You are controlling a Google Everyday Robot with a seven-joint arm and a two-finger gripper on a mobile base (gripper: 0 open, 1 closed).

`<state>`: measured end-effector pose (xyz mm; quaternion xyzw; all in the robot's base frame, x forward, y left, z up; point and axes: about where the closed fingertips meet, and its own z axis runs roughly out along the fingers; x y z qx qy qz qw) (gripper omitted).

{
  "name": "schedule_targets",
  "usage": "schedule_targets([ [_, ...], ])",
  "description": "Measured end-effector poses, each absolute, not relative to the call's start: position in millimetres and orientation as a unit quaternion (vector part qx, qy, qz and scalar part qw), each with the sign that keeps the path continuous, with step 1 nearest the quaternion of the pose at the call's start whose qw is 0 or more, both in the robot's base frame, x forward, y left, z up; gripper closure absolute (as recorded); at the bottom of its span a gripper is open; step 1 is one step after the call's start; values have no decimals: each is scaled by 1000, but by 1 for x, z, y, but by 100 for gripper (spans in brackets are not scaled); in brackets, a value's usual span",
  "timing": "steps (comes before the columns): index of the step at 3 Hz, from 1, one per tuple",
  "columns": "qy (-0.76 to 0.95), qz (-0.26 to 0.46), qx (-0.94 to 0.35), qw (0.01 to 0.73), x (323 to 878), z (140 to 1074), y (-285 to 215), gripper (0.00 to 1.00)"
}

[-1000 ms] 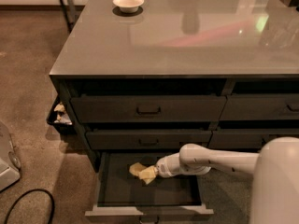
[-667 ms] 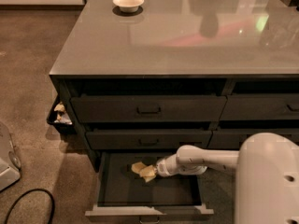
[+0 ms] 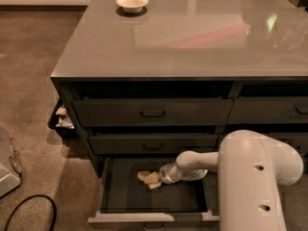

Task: Place sponge into bottom drawer

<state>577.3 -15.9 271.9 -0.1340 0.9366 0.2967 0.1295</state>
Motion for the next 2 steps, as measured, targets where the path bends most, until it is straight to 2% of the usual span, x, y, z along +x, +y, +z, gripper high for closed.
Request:
schedule_targets([
  [2, 951, 280, -98, 82, 584, 215, -16, 100],
])
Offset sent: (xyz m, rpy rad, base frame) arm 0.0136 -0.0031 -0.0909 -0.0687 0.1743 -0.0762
